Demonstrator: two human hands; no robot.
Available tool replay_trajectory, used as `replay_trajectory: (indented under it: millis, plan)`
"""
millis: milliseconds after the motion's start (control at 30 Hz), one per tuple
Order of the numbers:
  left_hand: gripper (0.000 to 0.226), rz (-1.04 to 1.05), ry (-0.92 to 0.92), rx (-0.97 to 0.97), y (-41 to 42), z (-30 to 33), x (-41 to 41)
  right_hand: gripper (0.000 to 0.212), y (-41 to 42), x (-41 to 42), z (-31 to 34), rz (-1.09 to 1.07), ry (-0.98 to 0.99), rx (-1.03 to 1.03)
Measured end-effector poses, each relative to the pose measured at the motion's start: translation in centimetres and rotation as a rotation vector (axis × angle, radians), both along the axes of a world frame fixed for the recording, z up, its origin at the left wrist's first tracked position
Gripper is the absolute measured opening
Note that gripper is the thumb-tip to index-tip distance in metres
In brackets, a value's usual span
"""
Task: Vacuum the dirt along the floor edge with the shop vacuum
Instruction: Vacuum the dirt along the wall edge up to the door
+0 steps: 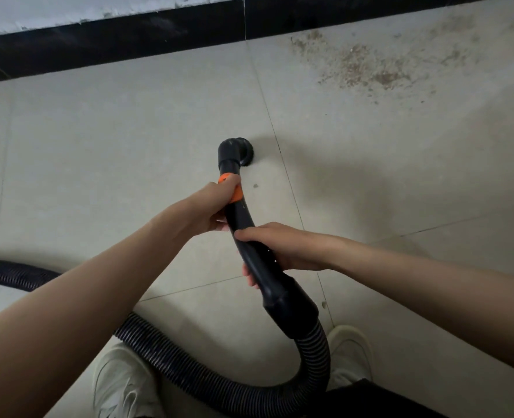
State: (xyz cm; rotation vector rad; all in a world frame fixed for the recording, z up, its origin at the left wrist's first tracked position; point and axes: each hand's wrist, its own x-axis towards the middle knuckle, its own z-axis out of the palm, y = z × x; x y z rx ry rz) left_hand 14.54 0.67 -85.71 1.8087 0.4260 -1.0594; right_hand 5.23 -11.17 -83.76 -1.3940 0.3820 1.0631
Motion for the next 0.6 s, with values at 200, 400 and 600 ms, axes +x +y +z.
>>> replay_trajectory:
  millis: [200, 400, 600]
  plan:
    - [0.028, -0.183, 0.118, -0.048, -1.2, 0.5, -1.6, 0.027, -2.5, -0.9, 0.5, 0.178, 0.157, 0.085]
    - [0.03, -0.271, 0.152, -0.046, -2.5, 1.0, -2.1, 0.027, -4.3, -1.0, 0.5, 0.228, 0.197, 0.052]
    - [0.03, -0.043, -0.005, -0.186, -5.9, 0.4, -1.3, 0.024, -6.6, -0.2, 0.1, 0.038, 0.043, -0.044]
